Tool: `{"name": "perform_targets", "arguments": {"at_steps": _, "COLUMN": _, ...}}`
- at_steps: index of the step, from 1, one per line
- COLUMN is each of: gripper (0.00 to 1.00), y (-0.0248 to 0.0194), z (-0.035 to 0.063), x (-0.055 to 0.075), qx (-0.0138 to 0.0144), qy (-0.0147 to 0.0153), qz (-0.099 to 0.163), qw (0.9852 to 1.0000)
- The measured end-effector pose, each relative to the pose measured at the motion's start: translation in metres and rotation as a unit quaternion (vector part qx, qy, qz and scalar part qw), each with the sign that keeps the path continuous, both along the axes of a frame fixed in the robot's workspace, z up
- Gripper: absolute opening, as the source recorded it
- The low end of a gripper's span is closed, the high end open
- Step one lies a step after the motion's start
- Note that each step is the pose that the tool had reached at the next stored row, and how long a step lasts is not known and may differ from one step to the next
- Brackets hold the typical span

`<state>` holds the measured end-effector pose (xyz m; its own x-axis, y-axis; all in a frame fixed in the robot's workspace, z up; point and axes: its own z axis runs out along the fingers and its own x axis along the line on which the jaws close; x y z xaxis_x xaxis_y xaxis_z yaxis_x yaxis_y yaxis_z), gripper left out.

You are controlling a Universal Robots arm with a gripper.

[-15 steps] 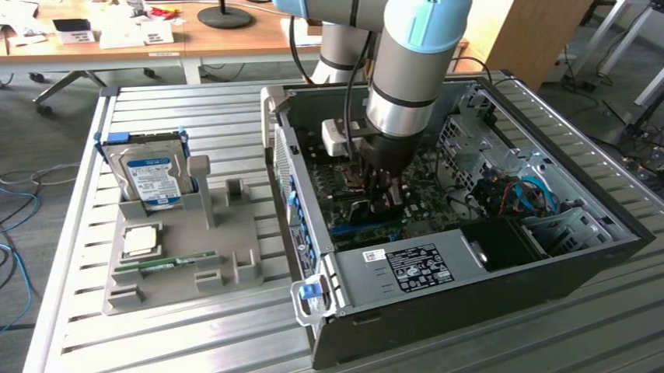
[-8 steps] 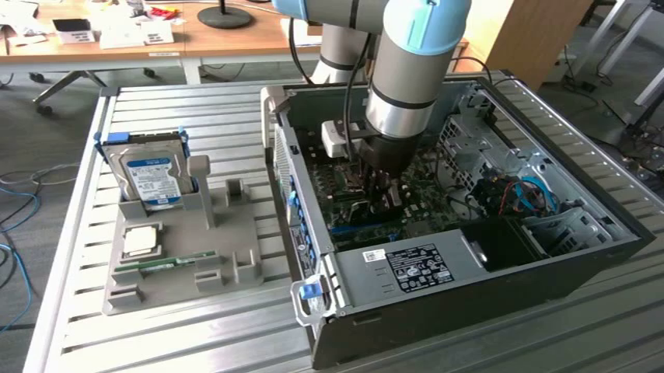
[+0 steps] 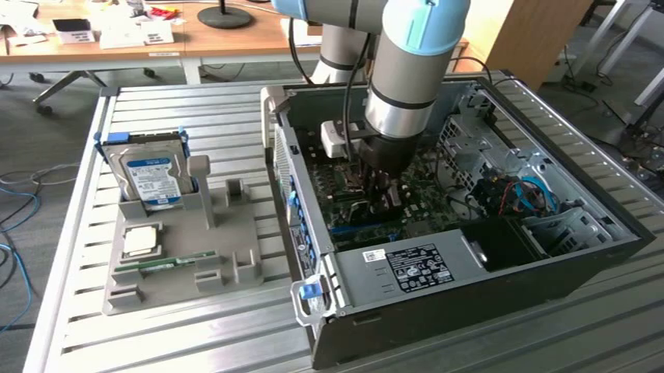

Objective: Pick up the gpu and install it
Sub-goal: 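Insert the gpu into the slot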

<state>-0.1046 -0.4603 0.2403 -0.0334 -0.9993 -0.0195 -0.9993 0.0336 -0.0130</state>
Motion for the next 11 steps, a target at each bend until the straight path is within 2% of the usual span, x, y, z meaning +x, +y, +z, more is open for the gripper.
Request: {"name": "perform_targets", "arguments": {"at_steps": 11, "gripper": 0.27, "y": -0.0001, "z": -0.0029, "x": -0.0016, "qx": -0.0001, "qy": 0.0002, "qz": 0.0, "qw": 1.0}}
